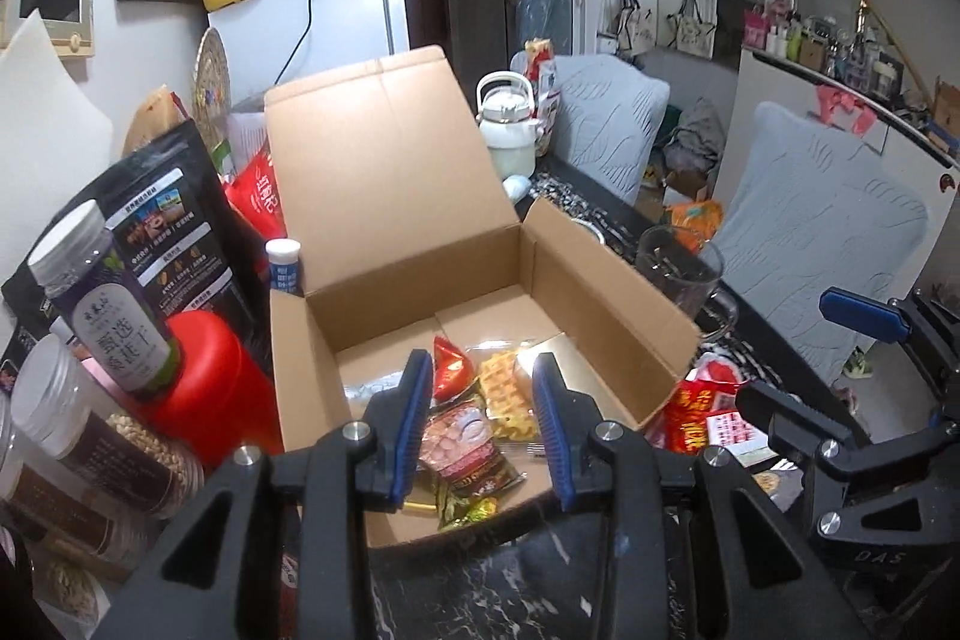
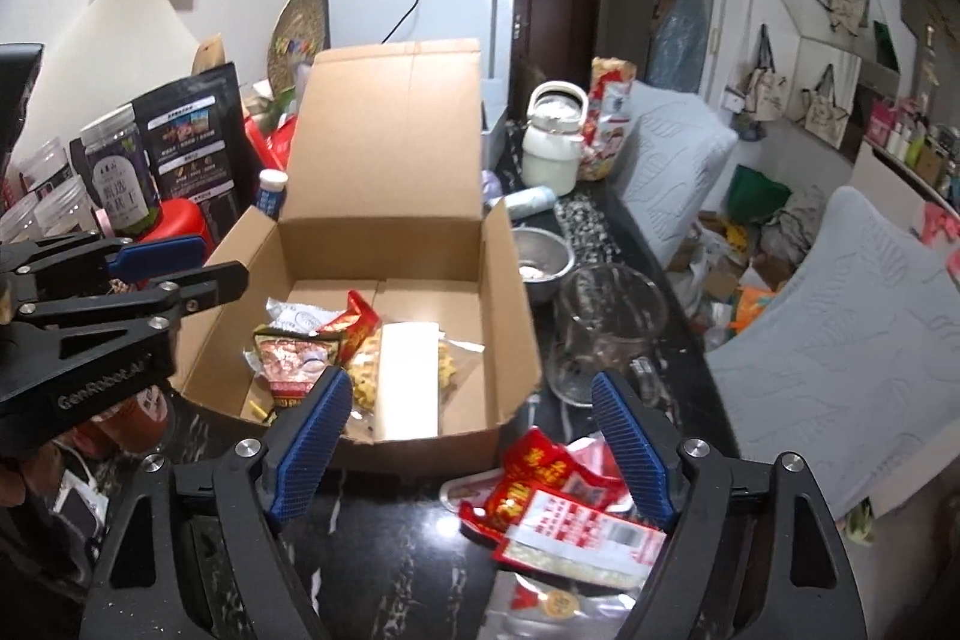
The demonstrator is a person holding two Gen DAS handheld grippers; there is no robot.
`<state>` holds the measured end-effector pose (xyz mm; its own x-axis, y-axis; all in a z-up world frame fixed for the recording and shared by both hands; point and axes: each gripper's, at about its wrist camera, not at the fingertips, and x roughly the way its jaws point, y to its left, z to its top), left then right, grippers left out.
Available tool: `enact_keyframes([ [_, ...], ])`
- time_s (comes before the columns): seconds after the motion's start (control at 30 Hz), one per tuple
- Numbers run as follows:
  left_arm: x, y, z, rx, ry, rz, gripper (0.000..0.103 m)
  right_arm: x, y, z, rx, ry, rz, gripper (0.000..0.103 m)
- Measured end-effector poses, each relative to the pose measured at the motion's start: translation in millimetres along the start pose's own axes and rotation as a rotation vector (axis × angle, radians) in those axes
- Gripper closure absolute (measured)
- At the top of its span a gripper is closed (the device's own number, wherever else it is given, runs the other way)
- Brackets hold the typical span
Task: Organize snacks
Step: 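Move both grippers back toward the red-and-white packets and silver bag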
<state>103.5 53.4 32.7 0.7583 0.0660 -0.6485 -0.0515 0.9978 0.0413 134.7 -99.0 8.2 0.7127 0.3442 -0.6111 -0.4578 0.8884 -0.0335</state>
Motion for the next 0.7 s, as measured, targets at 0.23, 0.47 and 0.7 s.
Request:
enact_keyframes([
  [0.23,-18.4,-9.3,-5.4,0.018,-0.022,-0.025,0.069,-27.0,-10.9,-13.1,0.031,-0.029,-0.028,0.012],
  [0.47,-35.7,-19.2,-11.8,0.039,-0.054,-0.054,0.069,-52.4,-19.2,-25.3,0.054,-0.058,-0.088,0.010],
  [0.7,-47.9,-33.7,-26.2,0.048,-0.060,-0.124,0.069,-66.5,-18.6,-40.0,0.039,-0.057,-0.096,0.006],
])
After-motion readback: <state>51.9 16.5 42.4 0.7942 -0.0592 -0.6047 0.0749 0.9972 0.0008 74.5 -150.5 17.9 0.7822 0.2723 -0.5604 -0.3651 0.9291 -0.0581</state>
